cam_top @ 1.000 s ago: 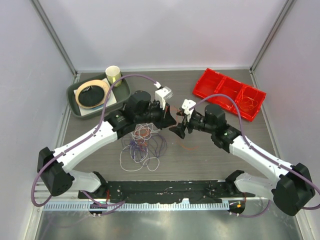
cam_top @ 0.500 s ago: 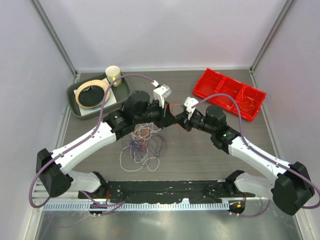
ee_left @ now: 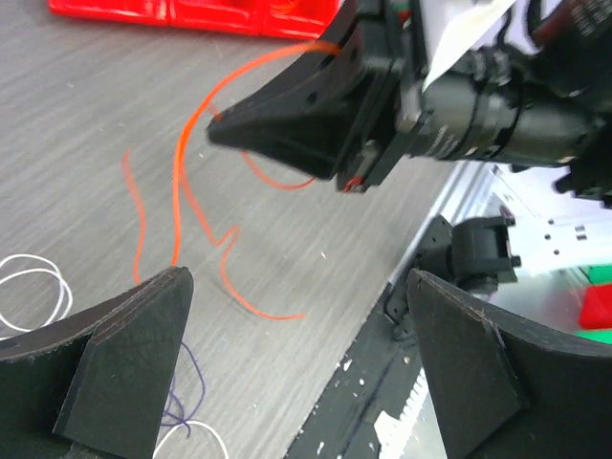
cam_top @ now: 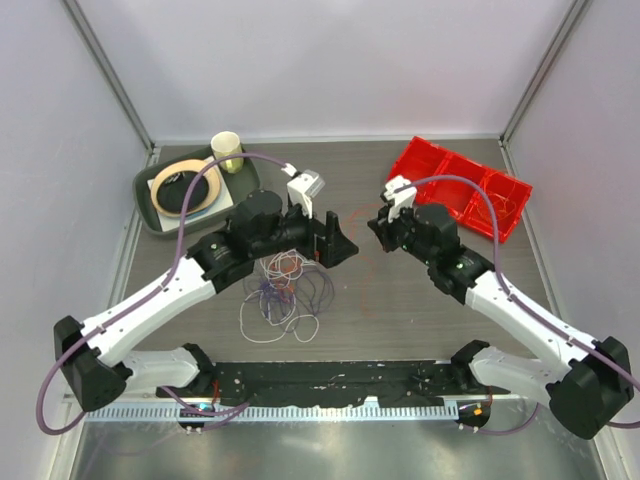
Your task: Untangle the cables
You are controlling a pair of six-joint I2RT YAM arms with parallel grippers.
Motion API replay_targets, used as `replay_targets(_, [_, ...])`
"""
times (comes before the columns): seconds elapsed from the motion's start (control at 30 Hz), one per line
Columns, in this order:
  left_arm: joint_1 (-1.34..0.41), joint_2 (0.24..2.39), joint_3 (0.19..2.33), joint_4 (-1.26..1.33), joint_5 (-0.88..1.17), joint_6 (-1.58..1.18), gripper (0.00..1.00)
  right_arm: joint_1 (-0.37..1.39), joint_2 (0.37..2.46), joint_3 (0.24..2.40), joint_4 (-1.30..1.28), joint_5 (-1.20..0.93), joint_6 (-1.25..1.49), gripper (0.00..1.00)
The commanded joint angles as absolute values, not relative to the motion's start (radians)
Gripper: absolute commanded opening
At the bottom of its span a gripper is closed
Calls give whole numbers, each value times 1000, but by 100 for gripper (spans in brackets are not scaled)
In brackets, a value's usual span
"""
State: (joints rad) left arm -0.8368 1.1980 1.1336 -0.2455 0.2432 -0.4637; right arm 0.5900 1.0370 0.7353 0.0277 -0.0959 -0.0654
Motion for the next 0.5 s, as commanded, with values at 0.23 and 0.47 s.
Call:
replay_targets(0.23, [-839, 1026, 904, -209, -135, -503, 100, 347, 1091, 1143, -207, 207, 22, 1])
replay_targets(0.47, [-838, 1046, 864, -293, -437, -548, 100, 85, 1185, 1305, -242, 232, 6, 1])
